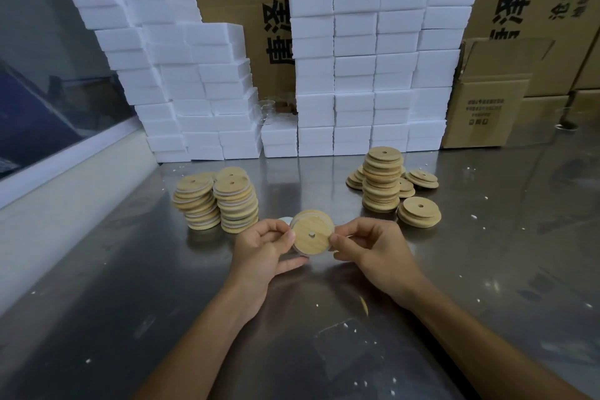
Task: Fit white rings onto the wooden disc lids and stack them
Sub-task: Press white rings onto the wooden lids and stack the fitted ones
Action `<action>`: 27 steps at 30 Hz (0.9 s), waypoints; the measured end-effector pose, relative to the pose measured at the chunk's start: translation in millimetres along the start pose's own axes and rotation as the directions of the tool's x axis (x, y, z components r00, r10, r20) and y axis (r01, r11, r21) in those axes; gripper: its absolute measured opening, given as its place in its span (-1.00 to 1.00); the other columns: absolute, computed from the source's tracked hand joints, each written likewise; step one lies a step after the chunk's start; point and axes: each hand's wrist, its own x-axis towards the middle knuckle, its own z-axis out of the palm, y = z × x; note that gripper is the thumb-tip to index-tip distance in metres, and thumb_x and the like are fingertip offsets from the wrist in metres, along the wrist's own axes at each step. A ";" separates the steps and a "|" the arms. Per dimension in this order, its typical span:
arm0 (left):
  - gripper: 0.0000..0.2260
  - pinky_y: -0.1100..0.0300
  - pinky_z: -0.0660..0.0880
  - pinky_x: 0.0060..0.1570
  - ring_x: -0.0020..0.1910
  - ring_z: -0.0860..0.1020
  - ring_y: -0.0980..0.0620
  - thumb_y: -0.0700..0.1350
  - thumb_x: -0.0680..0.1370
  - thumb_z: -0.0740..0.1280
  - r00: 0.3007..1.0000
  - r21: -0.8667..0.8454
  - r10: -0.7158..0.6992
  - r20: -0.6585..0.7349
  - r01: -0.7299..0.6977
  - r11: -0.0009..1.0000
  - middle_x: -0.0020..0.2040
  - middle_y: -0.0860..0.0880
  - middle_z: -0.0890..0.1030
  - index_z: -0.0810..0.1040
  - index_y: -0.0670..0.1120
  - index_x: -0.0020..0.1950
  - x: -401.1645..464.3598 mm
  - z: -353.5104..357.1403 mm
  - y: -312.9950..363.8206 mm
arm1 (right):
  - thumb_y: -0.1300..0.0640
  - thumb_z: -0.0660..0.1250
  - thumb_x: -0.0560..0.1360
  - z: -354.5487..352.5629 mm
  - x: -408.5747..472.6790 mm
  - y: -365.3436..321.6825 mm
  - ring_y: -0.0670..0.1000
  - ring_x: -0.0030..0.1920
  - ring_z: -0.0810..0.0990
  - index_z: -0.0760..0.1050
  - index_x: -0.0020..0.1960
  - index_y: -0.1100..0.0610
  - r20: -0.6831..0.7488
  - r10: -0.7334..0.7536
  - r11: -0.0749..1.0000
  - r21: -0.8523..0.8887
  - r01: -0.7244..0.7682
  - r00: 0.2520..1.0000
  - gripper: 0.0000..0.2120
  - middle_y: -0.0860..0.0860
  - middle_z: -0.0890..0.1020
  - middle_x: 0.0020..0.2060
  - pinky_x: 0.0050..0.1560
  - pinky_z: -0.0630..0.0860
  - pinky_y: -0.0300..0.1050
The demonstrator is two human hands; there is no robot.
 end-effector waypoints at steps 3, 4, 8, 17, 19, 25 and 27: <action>-0.85 0.01 0.66 -0.16 -0.18 0.68 -0.02 -0.42 0.53 0.31 0.998 0.107 0.062 -0.012 -0.061 0.992 -0.16 -0.13 0.67 0.49 -0.20 -0.15 -1.3 1.7 -0.6 | 0.28 0.45 0.49 1.1 -0.6 2.8 0.08 -0.17 0.70 0.64 -0.13 0.18 -0.047 -0.103 0.986 -0.139 0.096 0.994 -0.96 0.05 0.72 -0.22 -0.09 0.67 0.01; -0.84 0.04 0.66 -0.18 -0.21 0.68 0.01 -0.43 0.52 0.30 0.995 0.142 0.097 -0.012 -0.094 0.985 -0.18 -0.10 0.67 0.48 -0.19 -0.16 -1.9 2.2 -0.6 | 0.26 0.45 0.49 1.6 -1.2 4.1 0.00 -0.18 0.70 0.63 -0.13 0.14 -0.052 -0.147 0.972 -0.195 0.135 0.988 -0.94 -0.01 0.72 -0.22 -0.12 0.66 -0.07; -0.79 0.10 0.64 -0.29 -0.18 0.66 -0.05 -0.44 0.50 0.29 0.966 0.287 0.259 0.009 -0.251 0.924 -0.13 -0.14 0.63 0.46 -0.15 -0.21 -2.7 2.6 -2.9 | 0.21 0.42 0.48 2.1 -3.6 4.3 -0.14 -0.13 0.67 0.59 -0.13 0.02 -0.040 -0.316 0.908 -0.303 0.290 0.948 -0.91 -0.17 0.68 -0.15 -0.20 0.54 -0.37; -0.76 -0.10 0.54 -0.38 -0.40 0.49 0.03 -0.41 0.40 0.42 0.905 0.452 0.418 0.075 -0.404 0.795 -0.42 0.09 0.49 0.47 -0.10 -0.27 -1.3 1.2 -6.0 | 0.23 0.34 0.53 1.5 -5.0 -4.6 -0.11 -0.09 0.60 0.53 -0.04 0.12 0.041 -0.564 0.747 -0.401 0.530 0.825 -0.96 -0.11 0.60 -0.13 -0.14 0.46 -0.43; -0.80 -0.04 0.56 -0.46 -0.45 0.52 -0.01 -0.38 0.46 0.39 0.934 0.413 0.351 0.070 -0.348 0.842 -0.41 -0.03 0.52 0.48 -0.14 -0.25 -2.8 1.8 -6.3 | 0.24 0.32 0.55 2.5 -4.9 -5.9 -0.09 -0.09 0.59 0.52 -0.02 0.13 0.051 -0.585 0.733 -0.393 0.555 0.809 -0.96 -0.09 0.59 -0.12 -0.13 0.46 -0.41; -0.84 0.16 0.59 -0.42 -0.33 0.67 0.00 -0.39 0.55 0.30 0.978 0.176 0.179 0.104 -0.195 0.965 -0.32 -0.12 0.68 0.51 -0.21 -0.20 -7.3 7.5 -4.8 | 0.14 0.37 0.55 6.7 -4.6 -4.5 -0.07 -0.09 0.66 0.51 0.10 0.03 -0.005 -0.487 0.852 -0.222 0.474 0.873 -0.85 -0.14 0.65 -0.06 -0.12 0.54 -0.31; -0.85 0.17 0.57 -0.41 -0.31 0.68 -0.07 -0.37 0.55 0.30 0.985 0.107 0.140 0.104 -0.151 0.983 -0.28 -0.18 0.68 0.52 -0.21 -0.19 -7.5 7.1 -3.8 | 0.16 0.43 0.51 8.7 -4.9 -2.8 0.02 -0.19 0.67 0.46 0.18 -0.05 0.036 -0.408 0.905 -0.116 0.409 0.912 -0.70 -0.07 0.66 -0.04 -0.17 0.59 -0.16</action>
